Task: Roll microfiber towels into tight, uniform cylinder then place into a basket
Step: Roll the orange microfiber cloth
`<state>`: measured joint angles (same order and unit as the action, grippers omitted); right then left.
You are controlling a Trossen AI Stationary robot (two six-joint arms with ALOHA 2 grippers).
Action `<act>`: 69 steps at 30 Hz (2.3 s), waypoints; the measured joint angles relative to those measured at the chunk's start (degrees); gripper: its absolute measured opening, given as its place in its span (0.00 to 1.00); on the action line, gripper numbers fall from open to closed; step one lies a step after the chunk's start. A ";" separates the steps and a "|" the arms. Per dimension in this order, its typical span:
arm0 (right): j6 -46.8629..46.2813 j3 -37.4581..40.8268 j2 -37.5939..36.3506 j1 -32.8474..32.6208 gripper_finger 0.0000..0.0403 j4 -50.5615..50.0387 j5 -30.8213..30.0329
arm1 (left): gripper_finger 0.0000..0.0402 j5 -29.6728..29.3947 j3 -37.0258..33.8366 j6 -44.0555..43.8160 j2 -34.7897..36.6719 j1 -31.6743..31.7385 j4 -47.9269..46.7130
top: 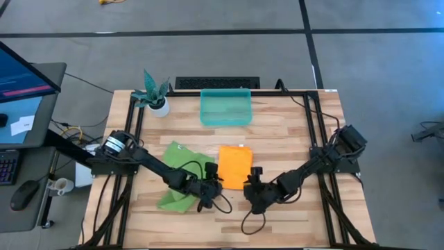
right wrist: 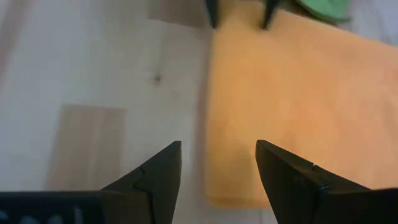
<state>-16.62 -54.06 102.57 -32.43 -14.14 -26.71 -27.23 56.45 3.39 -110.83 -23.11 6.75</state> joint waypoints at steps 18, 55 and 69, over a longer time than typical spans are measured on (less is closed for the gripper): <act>-4.85 0.04 -0.05 1.78 0.56 -0.85 3.89 | 0.41 5.47 -0.31 -5.64 0.22 1.17 -3.85; -5.38 2.19 -0.10 3.30 0.56 1.76 4.64 | 0.12 12.29 0.00 -9.84 0.20 3.12 -5.34; -5.27 -7.19 -0.31 2.48 0.54 -12.72 5.95 | 0.02 17.63 1.86 -16.12 0.11 3.98 -6.64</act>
<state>-21.89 -61.25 102.26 -29.95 -26.86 -20.76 -9.61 58.30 -12.73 -110.72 -19.13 0.11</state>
